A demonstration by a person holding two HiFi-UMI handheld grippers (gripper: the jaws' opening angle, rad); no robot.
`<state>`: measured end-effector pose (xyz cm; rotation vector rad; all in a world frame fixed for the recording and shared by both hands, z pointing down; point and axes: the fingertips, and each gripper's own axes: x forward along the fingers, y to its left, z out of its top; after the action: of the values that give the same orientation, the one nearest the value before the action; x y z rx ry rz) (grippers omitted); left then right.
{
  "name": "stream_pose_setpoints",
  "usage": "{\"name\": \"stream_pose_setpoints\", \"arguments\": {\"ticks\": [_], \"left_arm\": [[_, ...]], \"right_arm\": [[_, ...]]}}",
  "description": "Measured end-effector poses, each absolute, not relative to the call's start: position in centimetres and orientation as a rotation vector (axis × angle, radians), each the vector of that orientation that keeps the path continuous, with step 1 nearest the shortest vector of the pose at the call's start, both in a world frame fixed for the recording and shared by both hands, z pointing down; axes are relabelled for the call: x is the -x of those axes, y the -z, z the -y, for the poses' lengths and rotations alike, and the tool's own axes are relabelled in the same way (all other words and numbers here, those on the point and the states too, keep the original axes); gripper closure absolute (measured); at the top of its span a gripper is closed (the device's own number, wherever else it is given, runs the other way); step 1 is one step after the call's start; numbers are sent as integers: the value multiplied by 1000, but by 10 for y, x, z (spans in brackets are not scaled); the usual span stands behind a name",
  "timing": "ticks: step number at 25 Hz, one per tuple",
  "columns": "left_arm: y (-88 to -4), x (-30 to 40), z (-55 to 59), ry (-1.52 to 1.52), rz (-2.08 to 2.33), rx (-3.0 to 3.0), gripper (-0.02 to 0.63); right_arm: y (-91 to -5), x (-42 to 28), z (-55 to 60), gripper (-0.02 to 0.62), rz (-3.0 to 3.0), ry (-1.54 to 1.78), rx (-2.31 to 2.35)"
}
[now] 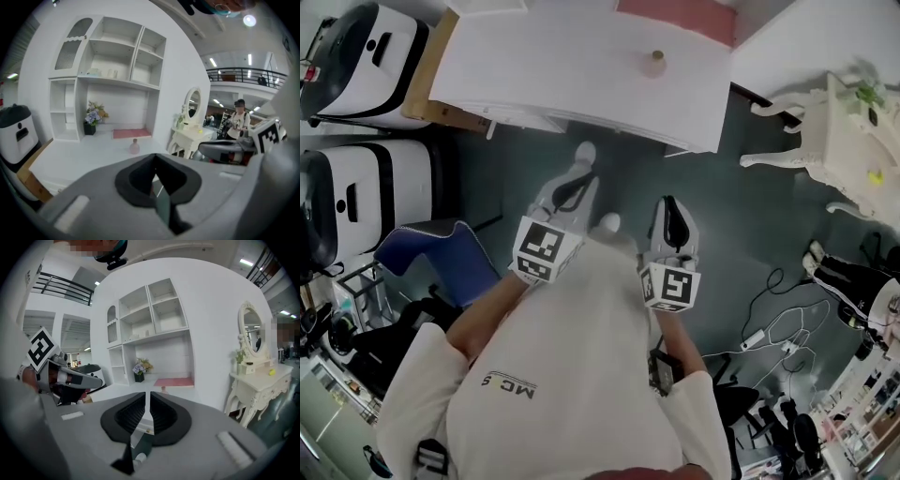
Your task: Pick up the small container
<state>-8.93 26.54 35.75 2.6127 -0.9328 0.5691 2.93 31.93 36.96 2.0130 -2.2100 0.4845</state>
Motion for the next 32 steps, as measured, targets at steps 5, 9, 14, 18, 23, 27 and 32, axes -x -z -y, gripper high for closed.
{"name": "stream_pose_setpoints", "arguments": {"ticks": [5, 9, 14, 18, 23, 27, 32], "left_arm": [[-356, 90, -189, -547, 928, -2621, 607], [-354, 85, -124, -535, 892, -2618, 607], [-352, 73, -52, -562, 775, -2684, 607], [-353, 74, -3, -568, 718, -2691, 607], [-362, 68, 37, -579, 639, -2690, 607], [-376, 57, 62, -604, 657, -2668, 607], [-403, 48, 79, -645, 718, -2617, 607]], "right_arm": [[-366, -22, -246, 553, 2176, -452, -1990], [-361, -10, -183, 553, 2173, -395, -1950], [-366, -14, -106, 549, 2141, -376, -1960], [-375, -23, -53, 527, 2071, -396, -1999], [-385, -30, -4, 496, 2029, -440, -2016], [-398, -44, 27, 471, 2058, -422, -2005], [-420, -65, 49, 459, 2061, -397, -2002]]}}
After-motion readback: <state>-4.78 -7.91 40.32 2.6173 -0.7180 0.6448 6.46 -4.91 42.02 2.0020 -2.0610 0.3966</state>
